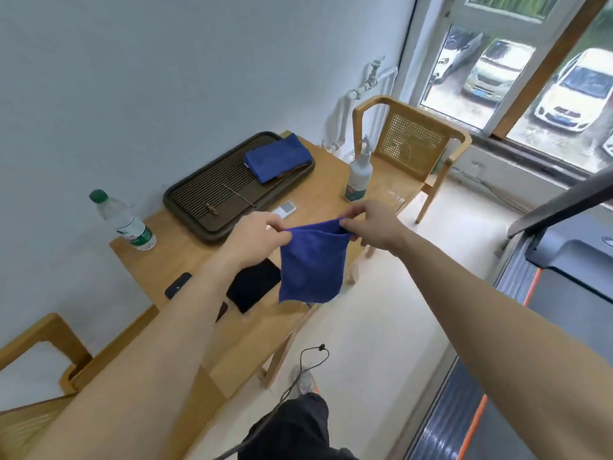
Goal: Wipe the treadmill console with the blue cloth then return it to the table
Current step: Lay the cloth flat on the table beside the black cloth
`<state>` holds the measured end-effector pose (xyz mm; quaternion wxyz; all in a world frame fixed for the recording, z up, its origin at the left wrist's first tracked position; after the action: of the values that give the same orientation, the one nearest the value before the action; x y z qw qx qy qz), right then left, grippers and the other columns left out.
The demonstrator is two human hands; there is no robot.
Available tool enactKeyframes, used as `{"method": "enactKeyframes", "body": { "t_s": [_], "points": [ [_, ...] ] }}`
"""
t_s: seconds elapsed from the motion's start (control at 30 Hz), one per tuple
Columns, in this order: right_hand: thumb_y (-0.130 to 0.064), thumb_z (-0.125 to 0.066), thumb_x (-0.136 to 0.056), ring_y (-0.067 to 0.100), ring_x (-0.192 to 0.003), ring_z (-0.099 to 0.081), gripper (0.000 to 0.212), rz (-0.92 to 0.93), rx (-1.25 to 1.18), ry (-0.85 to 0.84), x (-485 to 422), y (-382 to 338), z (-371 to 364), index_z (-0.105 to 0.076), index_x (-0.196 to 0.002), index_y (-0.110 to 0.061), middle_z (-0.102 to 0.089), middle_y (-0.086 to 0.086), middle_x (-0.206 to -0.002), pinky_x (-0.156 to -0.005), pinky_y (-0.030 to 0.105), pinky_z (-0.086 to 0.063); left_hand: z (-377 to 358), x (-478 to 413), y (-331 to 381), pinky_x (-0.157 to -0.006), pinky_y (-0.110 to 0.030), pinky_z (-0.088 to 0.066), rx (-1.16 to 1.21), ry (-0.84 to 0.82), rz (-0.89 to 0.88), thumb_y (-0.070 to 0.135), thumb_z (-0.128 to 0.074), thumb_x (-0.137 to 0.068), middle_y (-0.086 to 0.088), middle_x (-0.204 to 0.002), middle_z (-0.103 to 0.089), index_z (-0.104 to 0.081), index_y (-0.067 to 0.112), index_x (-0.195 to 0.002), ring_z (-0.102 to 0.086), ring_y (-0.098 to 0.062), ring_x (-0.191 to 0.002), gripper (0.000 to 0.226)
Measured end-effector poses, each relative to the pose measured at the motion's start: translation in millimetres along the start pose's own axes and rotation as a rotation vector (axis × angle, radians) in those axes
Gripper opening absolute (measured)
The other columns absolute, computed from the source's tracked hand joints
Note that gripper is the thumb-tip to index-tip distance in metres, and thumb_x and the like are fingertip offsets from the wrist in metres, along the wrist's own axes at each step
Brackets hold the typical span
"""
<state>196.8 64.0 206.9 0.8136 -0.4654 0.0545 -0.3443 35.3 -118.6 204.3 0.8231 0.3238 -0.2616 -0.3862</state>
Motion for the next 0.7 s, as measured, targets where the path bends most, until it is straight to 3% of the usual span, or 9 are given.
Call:
{"method": "enactKeyframes", "body": {
  "t_s": [0.1,0.27,0.37,0.47,0.6,0.7],
  "points": [
    [-0.012,-0.06,-0.095,0.015,-0.062,-0.068,0.008,0.077,-0.131,0.025,-64,-43,8,-0.067,-0.095,-0.009,-0.068,0.004,-0.085,-0.055,0.028,-0.055,38,-39,2,-0.058,-0.025,-0.048,0.263,0.118,0.006,0.02,-0.067,-0.09,0.013,-0.067,-0.068,-0.071,0.023,-0.081,-0.064,-0.01,-0.061,0.01],
    [-0.007,-0.061,-0.094,0.017,-0.063,-0.069,0.006,0.142,-0.065,-0.144,-130,-68,13,-0.067,-0.095,-0.004,-0.068,0.007,-0.083,-0.064,0.034,-0.06,57,-78,-11,-0.055,-0.03,-0.049,0.436,0.093,0.139,0.017,-0.062,-0.094,-0.005,-0.079,-0.073,-0.067,0.016,-0.086,-0.072,-0.027,-0.068,0.01],
    [-0.008,-0.063,-0.089,0.017,-0.063,-0.069,0.008,0.07,0.033,-0.235,-151,-33,1,-0.069,-0.091,-0.001,-0.067,0.008,-0.08,-0.071,0.042,-0.06,28,-87,-36,-0.054,-0.026,-0.05,0.381,-0.009,0.257,0.019,-0.063,-0.094,-0.005,-0.085,-0.075,-0.068,0.013,-0.091,-0.074,-0.022,-0.072,0.008],
    [-0.01,-0.064,-0.084,0.02,-0.064,-0.071,0.005,0.007,0.135,-0.332,-164,25,-25,-0.069,-0.083,-0.008,-0.071,0.007,-0.076,-0.069,0.044,-0.059,-28,-87,-69,-0.053,-0.026,-0.05,0.33,-0.077,0.361,0.022,-0.065,-0.093,-0.002,-0.086,-0.076,-0.068,0.02,-0.088,-0.075,-0.019,-0.076,0.006],
    [-0.006,-0.067,-0.082,0.011,-0.056,-0.061,0.016,-0.068,0.233,-0.482,-176,107,-60,-0.068,-0.069,-0.016,-0.068,-0.002,-0.06,-0.068,0.044,-0.056,-106,-84,-110,-0.069,-0.027,-0.054,0.182,-0.087,0.511,0.033,-0.073,-0.088,0.012,-0.078,-0.07,-0.07,0.028,-0.084,-0.07,-0.01,-0.077,0.007],
    [-0.006,-0.068,-0.08,0.01,-0.053,-0.057,0.025,-0.092,0.276,-0.603,-189,135,-76,-0.065,-0.061,-0.021,-0.065,-0.008,-0.052,-0.063,0.035,-0.049,-144,-83,-121,-0.08,-0.032,-0.055,0.152,-0.129,0.644,0.034,-0.071,-0.089,0.012,-0.084,-0.067,-0.072,0.026,-0.089,-0.067,-0.013,-0.086,0.008]
  ]
}}
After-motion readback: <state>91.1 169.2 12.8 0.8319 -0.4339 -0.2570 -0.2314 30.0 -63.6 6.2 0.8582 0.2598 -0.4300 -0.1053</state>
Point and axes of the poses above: each hand's wrist, its own x-axis away from the middle knuckle, its own z-axis out of the back of the hand, y = z × x, the point moved 3 cm from there along -x, towards the middle knuckle
